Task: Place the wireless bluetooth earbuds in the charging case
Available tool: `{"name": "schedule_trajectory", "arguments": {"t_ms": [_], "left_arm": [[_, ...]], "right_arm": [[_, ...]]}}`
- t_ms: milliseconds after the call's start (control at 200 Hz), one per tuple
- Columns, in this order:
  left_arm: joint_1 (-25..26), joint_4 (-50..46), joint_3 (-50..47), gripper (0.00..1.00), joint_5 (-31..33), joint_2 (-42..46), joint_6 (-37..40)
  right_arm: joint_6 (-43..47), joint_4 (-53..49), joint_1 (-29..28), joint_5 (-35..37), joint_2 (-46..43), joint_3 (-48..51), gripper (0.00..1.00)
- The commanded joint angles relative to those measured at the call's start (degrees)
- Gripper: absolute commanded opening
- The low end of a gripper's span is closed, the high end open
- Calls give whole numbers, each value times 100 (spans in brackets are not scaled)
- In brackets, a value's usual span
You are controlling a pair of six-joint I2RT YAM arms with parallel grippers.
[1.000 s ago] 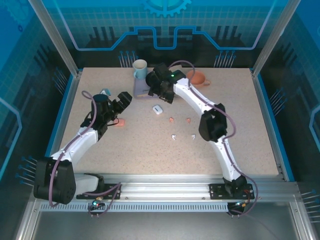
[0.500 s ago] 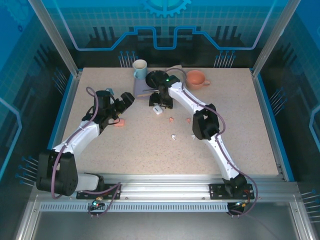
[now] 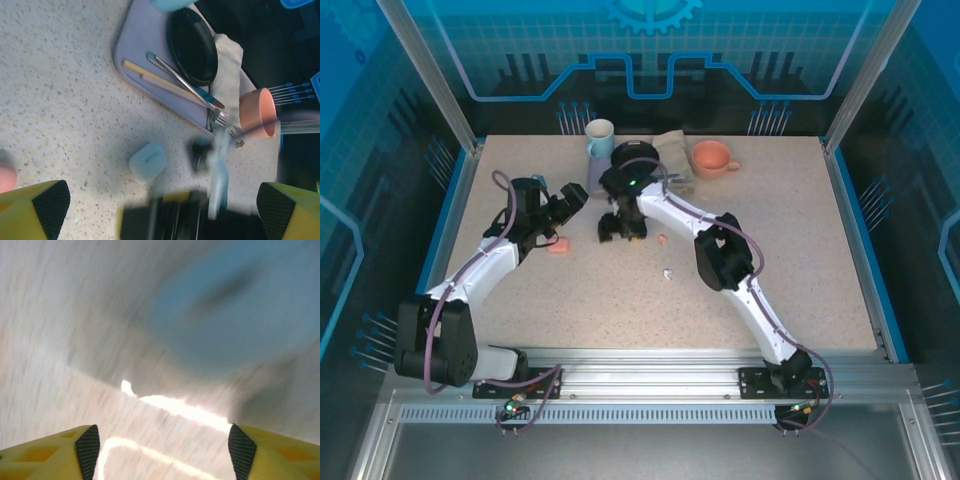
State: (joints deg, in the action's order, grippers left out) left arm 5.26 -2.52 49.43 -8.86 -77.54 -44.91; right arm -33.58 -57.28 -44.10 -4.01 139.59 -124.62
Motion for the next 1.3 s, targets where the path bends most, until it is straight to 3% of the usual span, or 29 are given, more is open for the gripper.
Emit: {"name": "schedule_trajectory", "arguments": {"t_ms": [0, 110, 230, 320, 435, 855, 1296], "left_arm": [[-255, -277, 189, 99, -67, 229, 167], [-380, -339, 263, 99, -162, 241, 173], [-404, -494, 378, 99, -204, 241, 240], [-421, -545, 401, 99, -234, 248, 271], [-430, -557, 401, 99, -315, 182, 248], [-433, -551, 488, 99, -357, 4, 228], [-431, -368, 594, 99, -421, -218, 105]], "right_arm": [[264, 146, -451, 471, -1258, 773, 77], [625, -102, -229, 1013, -1286, 642, 83], [1412, -735, -33, 1546, -520, -596, 89], [2350, -839, -29, 1684, 42, -1347, 96], [3048, -809, 39, 1642, 490, -1829, 98], [3183, -857, 400, 1083, 1108, -2453, 95], [3175, -548, 425, 1043, 1623, -2668, 94]]}}
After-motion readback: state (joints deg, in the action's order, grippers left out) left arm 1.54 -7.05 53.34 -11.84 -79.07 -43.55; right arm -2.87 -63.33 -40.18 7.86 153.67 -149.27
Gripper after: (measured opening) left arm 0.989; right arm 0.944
